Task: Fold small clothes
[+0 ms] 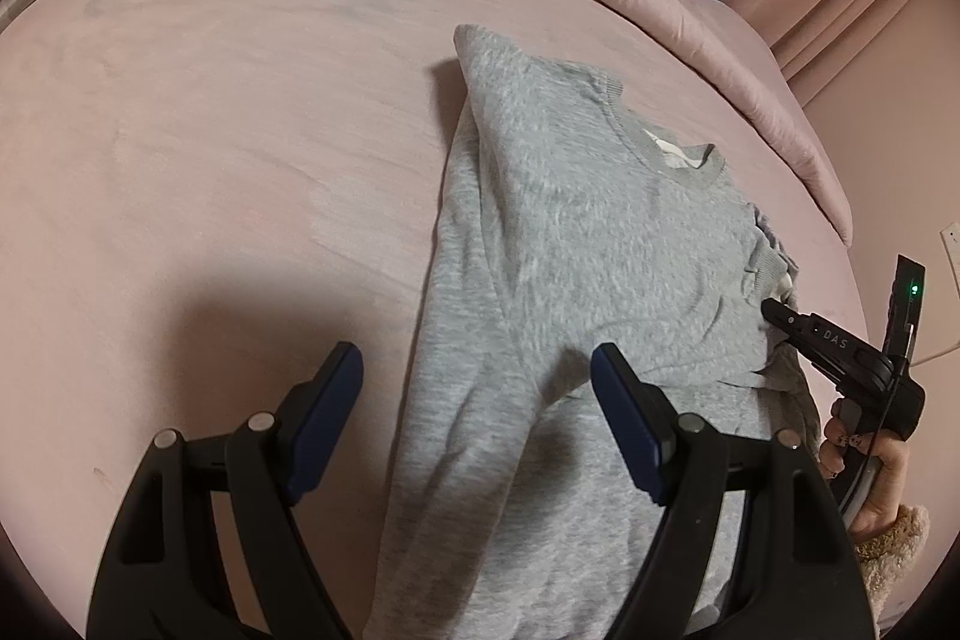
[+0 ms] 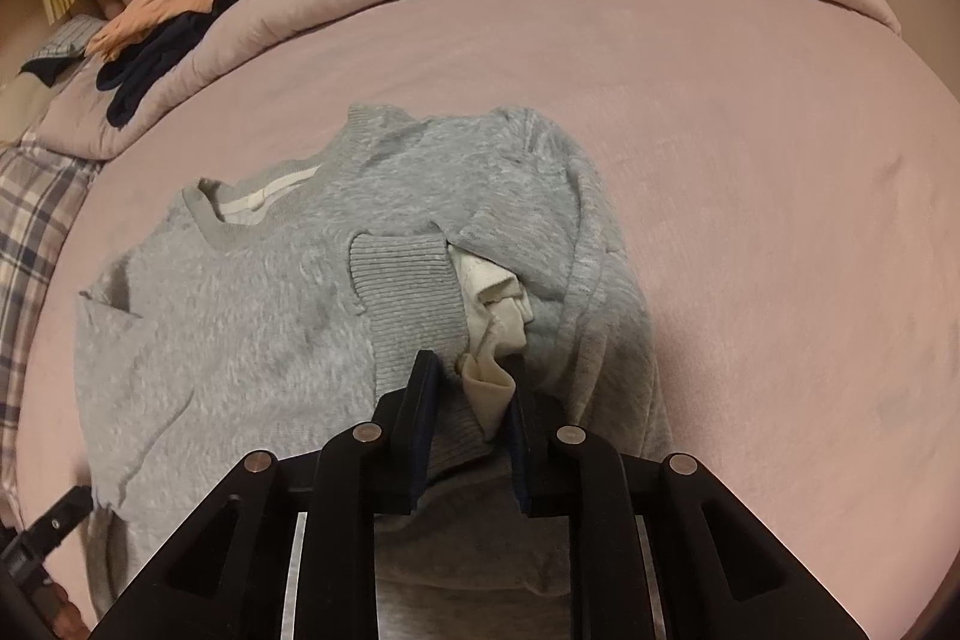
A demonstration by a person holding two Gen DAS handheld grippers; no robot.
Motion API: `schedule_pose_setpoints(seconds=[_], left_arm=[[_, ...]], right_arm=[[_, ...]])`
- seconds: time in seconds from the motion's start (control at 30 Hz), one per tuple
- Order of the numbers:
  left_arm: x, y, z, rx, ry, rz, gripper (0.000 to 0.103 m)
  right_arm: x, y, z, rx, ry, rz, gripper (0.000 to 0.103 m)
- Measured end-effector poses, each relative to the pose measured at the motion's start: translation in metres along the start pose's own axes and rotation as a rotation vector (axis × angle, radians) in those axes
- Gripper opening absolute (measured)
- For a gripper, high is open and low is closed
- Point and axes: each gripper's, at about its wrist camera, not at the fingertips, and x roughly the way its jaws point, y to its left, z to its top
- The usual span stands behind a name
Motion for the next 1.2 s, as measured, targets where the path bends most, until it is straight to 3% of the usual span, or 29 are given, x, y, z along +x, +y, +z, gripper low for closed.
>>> schedule_pose_setpoints(seconds=[0.6,0.87,0.97,1.03,1.1,1.2], left_arm=[[0.000,-0.001,-0.001,-0.010,0.008,-0.021,0.079],[-0.014,-0.005,-0.003,-0.009,-0.009,-0.026,0.079],[-0.026,-0.013,-0.005,-0.003,-0.032,-0.031,0.081],[-0.037,-0.019,-0.010,0.002,-0.054,-0.042,0.082],[-0.046,-0.025,-0.016,0.006,-0.069,-0.043,0.083],[-0.063,-0.035,-0.025,0.006,-0.100,-0.057,0.088]], right_arm=[[0.001,0.000,0.002,0.004,0.003,0.003,0.021],[-0.006,-0.004,0.001,-0.008,-0.002,0.023,0.032],[-0.017,-0.005,-0.002,-0.020,-0.016,0.036,0.046],[-0.031,-0.006,-0.007,-0.024,-0.037,0.053,0.075],[-0.051,-0.006,-0.013,-0.033,-0.084,0.051,0.084],[-0.075,-0.006,-0.016,-0.059,-0.126,0.053,0.086]])
